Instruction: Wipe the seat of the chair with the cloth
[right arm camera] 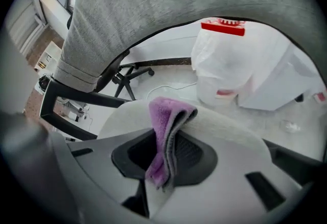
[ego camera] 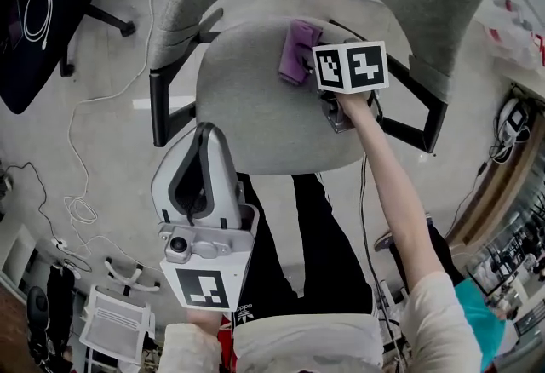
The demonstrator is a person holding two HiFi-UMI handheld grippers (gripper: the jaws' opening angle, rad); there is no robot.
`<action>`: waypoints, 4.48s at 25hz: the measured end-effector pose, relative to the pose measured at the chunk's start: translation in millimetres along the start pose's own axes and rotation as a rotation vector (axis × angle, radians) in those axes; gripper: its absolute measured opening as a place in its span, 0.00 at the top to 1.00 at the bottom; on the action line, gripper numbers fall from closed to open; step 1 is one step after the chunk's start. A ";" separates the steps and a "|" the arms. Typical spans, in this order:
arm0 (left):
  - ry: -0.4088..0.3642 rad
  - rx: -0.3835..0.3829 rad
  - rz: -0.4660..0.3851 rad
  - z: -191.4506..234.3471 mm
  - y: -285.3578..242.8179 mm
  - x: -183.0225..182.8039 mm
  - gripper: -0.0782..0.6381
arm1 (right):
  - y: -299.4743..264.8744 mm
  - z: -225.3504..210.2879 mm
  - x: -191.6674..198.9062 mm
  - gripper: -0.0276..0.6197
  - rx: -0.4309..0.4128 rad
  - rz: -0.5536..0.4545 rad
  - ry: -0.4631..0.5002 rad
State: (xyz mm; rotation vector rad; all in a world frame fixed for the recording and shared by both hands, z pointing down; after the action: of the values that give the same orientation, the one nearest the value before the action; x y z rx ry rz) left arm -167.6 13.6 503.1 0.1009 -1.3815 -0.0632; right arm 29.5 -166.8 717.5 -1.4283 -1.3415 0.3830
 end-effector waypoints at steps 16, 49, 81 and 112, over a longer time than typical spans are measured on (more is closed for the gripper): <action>-0.017 0.066 0.024 -19.1 -4.8 -2.1 0.87 | 71.9 -107.2 18.3 0.82 0.350 0.001 -0.010; -0.068 -0.118 0.056 39.7 50.0 -14.1 0.87 | -36.2 157.4 53.4 0.82 -0.359 0.028 -0.201; -0.057 0.035 0.074 -5.7 11.1 -3.2 0.87 | 42.7 12.2 87.7 0.82 -0.025 0.042 -0.079; -0.061 0.064 0.079 -33.6 1.4 2.8 0.87 | 118.7 -61.2 112.9 0.82 0.553 0.082 0.047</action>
State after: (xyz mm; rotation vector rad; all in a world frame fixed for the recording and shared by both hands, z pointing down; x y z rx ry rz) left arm -134.2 15.9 499.8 0.0990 -1.4471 0.0441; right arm 173.7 -72.5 687.9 -1.0210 -1.0324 0.7087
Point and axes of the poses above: the fingertips, and each gripper's own axes: y backward along the fingers, z to its left, x out of its underside, the point moved 10 cm from there along y, backward along the fingers, and after that the axes turned 13 degrees about -z, right-handed, at the moved point
